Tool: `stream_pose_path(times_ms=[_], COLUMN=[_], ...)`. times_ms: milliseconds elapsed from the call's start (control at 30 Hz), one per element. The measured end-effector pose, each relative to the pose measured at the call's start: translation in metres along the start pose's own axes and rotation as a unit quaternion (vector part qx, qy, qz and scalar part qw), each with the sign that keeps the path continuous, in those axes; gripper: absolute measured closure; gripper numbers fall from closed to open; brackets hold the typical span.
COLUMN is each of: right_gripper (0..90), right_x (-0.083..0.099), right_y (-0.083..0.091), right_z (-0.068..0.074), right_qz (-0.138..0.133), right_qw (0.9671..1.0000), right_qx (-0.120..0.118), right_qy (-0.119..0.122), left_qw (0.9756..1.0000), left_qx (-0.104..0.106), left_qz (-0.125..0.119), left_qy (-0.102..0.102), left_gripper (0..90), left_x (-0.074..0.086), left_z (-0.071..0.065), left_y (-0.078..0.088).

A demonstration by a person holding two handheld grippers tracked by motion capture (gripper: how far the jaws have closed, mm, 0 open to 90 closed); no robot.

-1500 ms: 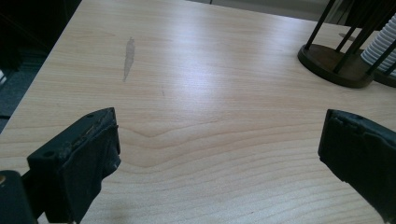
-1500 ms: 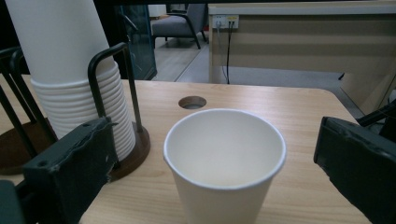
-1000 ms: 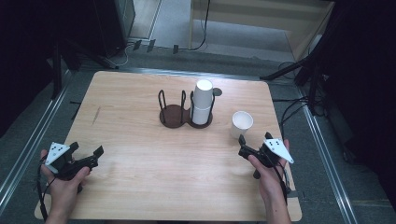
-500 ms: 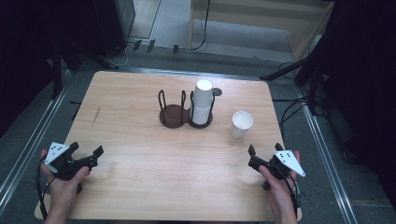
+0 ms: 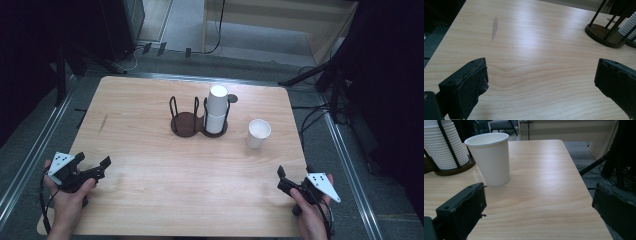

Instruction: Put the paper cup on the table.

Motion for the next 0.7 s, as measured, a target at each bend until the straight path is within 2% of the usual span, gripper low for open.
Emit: stream_pose_path(times_ms=[267, 533, 667, 700], right_gripper=[0.0, 0.0, 0.0, 0.0], right_x=[0.011, 0.020, 0.020, 0.020], right_y=[0.015, 0.027, 0.029, 0.029], right_z=[-0.017, -0.023, -0.026, -0.025], right_qz=[0.012, 0.019, 0.016, 0.014], right_qw=[0.9999, 0.9996, 0.9997, 0.9997], right_qx=[0.007, 0.017, 0.019, 0.018], right_qy=[-0.007, 0.011, 0.002, -0.007], left_qw=[1.0000, 1.0000, 1.0000, 1.0000], left_qx=[0.006, 0.008, 0.007, 0.006], left_qz=[0.000, 0.001, 0.000, 0.000], left_qy=[-0.002, 0.000, 0.003, 0.003], left_gripper=[0.0, 0.0, 0.0, 0.0], left_x=[0.000, 0.000, 0.000, 0.000], left_z=[-0.001, 0.000, 0.000, 0.000], left_y=[0.000, 0.000, 0.001, 0.001])
Point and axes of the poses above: each handheld gripper's, and its own axes: y roughly backward along the jaws, x roughly out of its underside, z roughly to its left, the point moved 6 cm from there along -y, roughly forward along the jaws, and after that the axes turned 2 degrees about z, right-handed, at the moved point
